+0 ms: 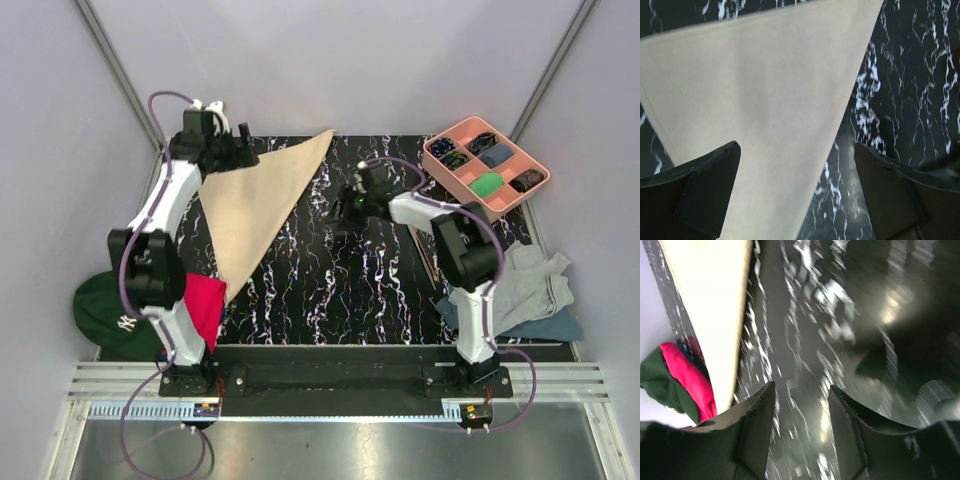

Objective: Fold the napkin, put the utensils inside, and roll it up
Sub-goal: Fold the napkin

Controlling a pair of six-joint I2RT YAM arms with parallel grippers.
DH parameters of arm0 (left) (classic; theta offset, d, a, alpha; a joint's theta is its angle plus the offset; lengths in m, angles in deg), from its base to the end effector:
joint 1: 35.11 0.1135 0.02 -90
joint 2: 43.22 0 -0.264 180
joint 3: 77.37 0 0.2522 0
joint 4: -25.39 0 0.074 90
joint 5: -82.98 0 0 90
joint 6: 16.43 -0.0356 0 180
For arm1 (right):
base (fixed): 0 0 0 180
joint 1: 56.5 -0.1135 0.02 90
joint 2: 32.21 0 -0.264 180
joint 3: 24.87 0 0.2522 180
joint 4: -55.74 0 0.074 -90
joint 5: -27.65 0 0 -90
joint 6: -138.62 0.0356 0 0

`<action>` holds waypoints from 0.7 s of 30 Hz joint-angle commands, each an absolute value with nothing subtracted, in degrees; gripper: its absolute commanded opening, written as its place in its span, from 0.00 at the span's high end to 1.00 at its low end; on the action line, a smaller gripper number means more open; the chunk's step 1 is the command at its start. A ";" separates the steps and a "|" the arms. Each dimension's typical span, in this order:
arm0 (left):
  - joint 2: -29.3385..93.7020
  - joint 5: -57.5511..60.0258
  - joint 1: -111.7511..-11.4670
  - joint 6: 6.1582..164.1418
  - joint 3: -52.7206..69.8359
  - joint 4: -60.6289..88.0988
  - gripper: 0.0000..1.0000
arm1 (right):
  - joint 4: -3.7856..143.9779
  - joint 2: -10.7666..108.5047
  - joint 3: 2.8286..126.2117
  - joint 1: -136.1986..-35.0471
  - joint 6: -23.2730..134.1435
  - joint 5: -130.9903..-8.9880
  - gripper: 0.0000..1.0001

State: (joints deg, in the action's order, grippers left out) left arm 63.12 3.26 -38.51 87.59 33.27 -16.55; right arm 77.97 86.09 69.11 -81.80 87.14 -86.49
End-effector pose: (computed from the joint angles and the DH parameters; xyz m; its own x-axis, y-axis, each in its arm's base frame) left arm 0.4310 -0.0320 0.3192 -0.6398 -0.2008 -0.7419 0.0458 0.9536 -0.2976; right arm 0.3990 0.2047 0.1648 -0.9148 0.1962 -0.3532 -0.0953 0.7447 0.6606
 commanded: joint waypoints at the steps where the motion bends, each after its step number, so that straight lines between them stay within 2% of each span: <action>1: 49.80 1.41 -37.57 89.30 21.33 -15.26 0.01 | 71.00 93.37 77.64 -84.53 94.75 -91.08 0.46; 10: 34.05 2.04 -41.35 84.13 10.67 -17.81 0.01 | 65.63 103.92 86.09 -86.99 104.60 -88.89 0.49; 15: 31.66 -1.92 -41.35 82.62 8.55 -17.72 0.01 | 65.46 108.32 89.60 -87.70 107.85 -87.31 0.53; 21: 31.57 2.20 -41.35 83.59 8.63 -17.90 0.01 | 65.55 111.40 92.24 -88.66 109.97 -85.64 0.55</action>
State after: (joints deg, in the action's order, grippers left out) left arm 32.28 1.16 -41.39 84.20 8.70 -19.07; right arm 65.21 108.40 89.90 -87.33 107.80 -88.81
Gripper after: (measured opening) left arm 0.987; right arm 0.458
